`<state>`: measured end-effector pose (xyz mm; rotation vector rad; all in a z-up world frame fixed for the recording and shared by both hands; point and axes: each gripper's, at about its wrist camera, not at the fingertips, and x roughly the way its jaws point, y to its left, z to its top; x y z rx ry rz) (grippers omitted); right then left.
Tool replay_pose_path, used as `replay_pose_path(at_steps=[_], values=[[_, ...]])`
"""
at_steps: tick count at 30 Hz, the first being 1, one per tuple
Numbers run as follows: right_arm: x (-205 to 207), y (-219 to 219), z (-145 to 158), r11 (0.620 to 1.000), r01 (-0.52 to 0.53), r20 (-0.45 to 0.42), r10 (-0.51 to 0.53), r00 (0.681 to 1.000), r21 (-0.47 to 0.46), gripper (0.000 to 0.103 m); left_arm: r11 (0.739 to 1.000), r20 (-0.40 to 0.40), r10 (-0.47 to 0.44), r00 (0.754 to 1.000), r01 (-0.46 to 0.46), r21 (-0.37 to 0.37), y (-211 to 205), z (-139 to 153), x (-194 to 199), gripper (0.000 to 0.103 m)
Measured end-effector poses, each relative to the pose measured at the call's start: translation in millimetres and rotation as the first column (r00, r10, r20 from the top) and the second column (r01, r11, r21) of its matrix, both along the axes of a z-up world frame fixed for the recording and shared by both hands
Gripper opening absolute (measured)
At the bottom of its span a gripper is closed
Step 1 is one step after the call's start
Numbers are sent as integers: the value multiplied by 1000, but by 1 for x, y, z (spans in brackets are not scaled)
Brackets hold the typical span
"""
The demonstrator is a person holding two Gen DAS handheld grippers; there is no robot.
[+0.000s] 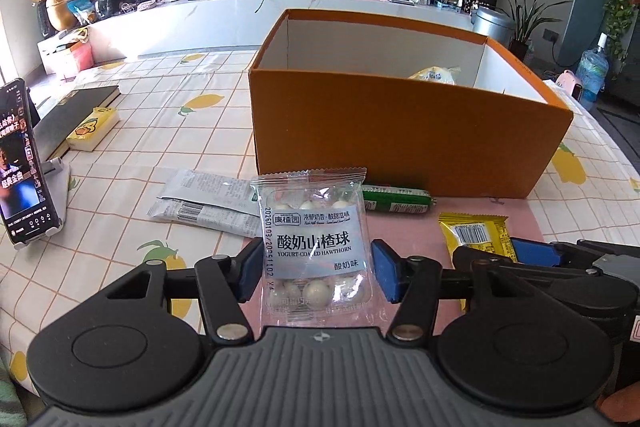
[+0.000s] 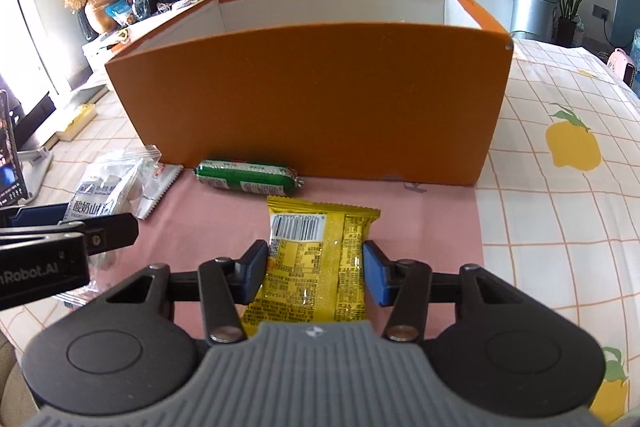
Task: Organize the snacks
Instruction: 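Grasp the clear yogurt-ball pack with the left gripper while the right grasps the yellow biscuit packet, then carry the yogurt-ball pack and biscuit packet with both grippers over the box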
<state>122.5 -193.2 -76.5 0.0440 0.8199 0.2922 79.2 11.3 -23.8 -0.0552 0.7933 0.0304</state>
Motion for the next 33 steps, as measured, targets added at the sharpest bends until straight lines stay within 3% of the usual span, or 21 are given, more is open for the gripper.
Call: replay_pose_path(at_steps=[8, 15, 19, 24, 29, 33], values=[[-25, -13, 41, 998, 1, 69, -6, 998, 69, 49, 998, 50, -57, 997, 59, -31, 0, 33, -9, 65], [-22, -22, 91, 994, -39, 147, 23, 989, 107, 49, 989, 71, -134, 988, 137, -45, 3, 69, 10, 65], [3, -24, 115, 988, -68, 145, 47, 988, 138, 49, 980, 72, -181, 981, 186, -75, 9, 89, 38, 65], [53, -28, 132, 970, -83, 76, 67, 995, 229, 49, 972, 69, -233, 970, 234, -3, 8, 103, 83, 65], [111, -27, 135, 949, -71, -14, 79, 997, 306, 49, 960, -1, -277, 961, 277, 45, 5, 97, 134, 65], [153, -13, 127, 962, -82, -63, 101, 993, 259, 49, 947, -95, -296, 951, 305, 99, 2, 77, 170, 65]])
